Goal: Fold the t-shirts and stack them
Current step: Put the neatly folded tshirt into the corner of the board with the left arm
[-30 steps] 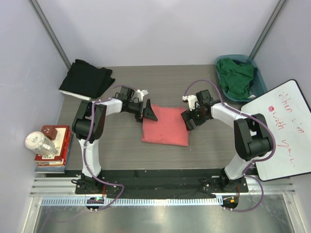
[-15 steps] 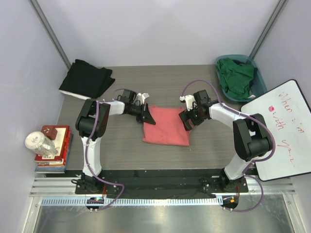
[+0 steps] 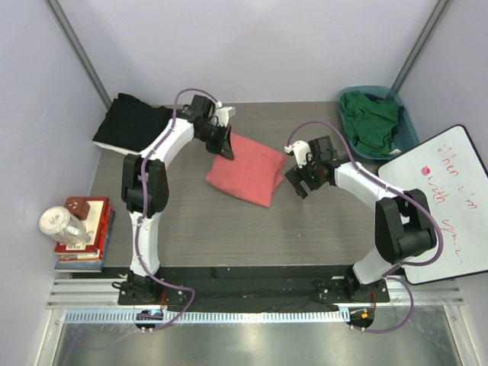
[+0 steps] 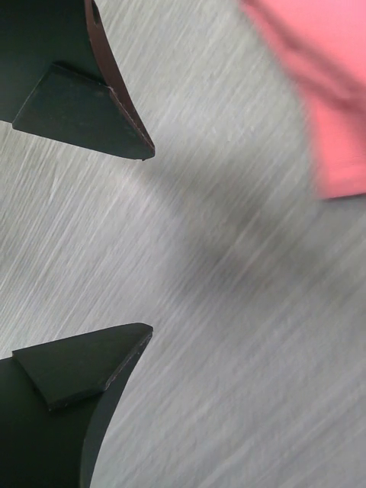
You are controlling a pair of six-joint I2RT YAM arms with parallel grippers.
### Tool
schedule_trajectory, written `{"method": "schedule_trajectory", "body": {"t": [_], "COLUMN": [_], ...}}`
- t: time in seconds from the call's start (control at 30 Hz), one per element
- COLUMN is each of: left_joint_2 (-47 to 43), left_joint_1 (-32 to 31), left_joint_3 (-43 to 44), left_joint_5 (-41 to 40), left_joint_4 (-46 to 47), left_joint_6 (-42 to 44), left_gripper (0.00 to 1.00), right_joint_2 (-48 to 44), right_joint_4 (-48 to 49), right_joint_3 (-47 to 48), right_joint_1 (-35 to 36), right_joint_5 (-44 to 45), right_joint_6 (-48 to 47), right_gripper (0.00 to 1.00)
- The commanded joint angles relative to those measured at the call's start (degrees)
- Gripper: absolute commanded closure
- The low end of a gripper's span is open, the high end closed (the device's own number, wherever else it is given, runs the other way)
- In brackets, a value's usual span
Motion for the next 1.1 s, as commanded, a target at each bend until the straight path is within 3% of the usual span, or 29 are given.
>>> {"method": "schedule_trajectory", "body": {"t": [0.0,0.33,0.57,0.77,1.07], "left_joint_2": [0.14,1.10,10.07,12.36,11.48], "left_joint_1": [1.10,4.69,9.45,10.94,13.93], "left_joint_3": [5.75,11.55,30.96,35.20,34.51], "left_joint_5": [-9.29,-26.43,-31.45,-39.36,-48.32], "left_joint_4": [-11.22,-14.04,-21.25,-17.31,-8.26], "left_joint_6": [7.96,13.76,18.42,23.96,30.02], "left_gripper": [1.00,1.00,1.00,1.00,1.00], "right_joint_2": [-3.55,-6.18,-7.50,-7.85,-8.03], "right_joint_4": [2.18,2.35,2.27,2.18,2.18], "right_joint_3": [2.80,3.77,3.68,3.77,3.86], "right_joint_1": [-1.34,-2.58,-2.66,-2.66,-2.84], "right_joint_5": [2.88,3.84,4.46,4.72,5.16], "right_joint_6": [-3.43,-4.93,-5.98,-6.33,-6.77], "right_gripper": [0.06,0.05,0.05,0.05,0.05]}}
